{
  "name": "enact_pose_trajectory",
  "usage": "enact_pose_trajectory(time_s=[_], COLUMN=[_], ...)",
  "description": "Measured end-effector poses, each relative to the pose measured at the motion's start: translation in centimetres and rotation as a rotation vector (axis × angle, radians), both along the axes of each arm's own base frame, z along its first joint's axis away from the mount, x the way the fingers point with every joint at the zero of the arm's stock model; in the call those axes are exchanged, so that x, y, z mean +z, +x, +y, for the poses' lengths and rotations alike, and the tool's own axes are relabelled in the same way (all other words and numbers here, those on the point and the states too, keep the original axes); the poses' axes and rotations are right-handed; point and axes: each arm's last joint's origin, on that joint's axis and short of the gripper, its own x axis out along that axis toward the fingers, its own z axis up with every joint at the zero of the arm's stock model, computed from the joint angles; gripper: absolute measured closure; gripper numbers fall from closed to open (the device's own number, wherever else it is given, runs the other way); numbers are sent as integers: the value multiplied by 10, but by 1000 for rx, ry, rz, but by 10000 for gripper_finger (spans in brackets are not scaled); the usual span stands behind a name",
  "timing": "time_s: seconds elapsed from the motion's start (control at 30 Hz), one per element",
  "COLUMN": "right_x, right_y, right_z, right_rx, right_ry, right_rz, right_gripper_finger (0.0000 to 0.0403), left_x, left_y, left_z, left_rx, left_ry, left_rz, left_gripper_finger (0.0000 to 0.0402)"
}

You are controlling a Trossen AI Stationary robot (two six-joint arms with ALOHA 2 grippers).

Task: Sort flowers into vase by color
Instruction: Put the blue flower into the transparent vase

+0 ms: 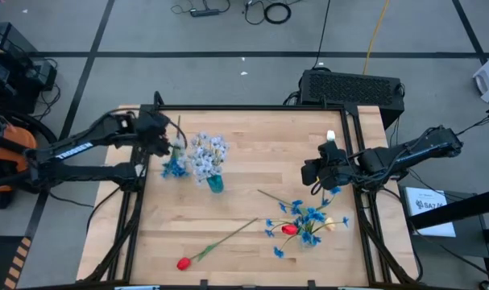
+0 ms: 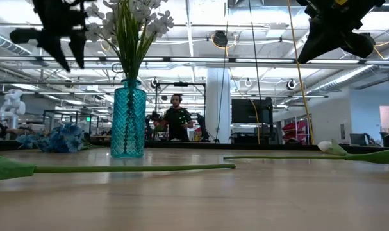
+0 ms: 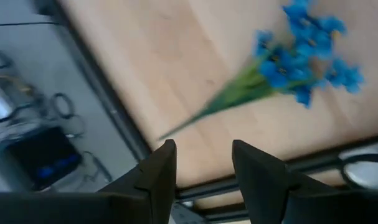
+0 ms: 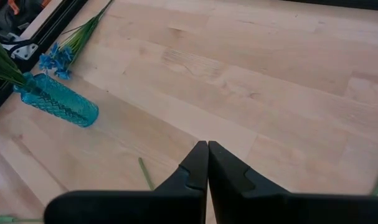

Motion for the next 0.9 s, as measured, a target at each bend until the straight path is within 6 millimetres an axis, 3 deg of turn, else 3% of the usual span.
enact_pose_trajectory(time_s=[0.23, 0.47, 0.67, 0.77, 0.9], right_x=[0, 0, 0, 0, 0], right_y=[0, 0, 0, 0, 0], right_z=[0, 0, 0, 0, 0], right_rx=[1, 1, 1, 2, 3], right_ry=[-1, -2, -5, -4, -4], right_rz=[2, 2, 2, 3, 3], right_gripper_finger=[400, 400, 400, 400, 400], left_x=[43, 56, 44, 28, 2], left_y=[-8, -1, -1, 2, 10], left_z=[0, 27, 66, 86, 111], left_rx=[201, 709, 1324, 1522, 1697], left_ry=[16, 46, 63, -108, -301], left_rz=[-250, -604, -782, -793, -680], left_gripper_finger=[240, 240, 240, 240, 240])
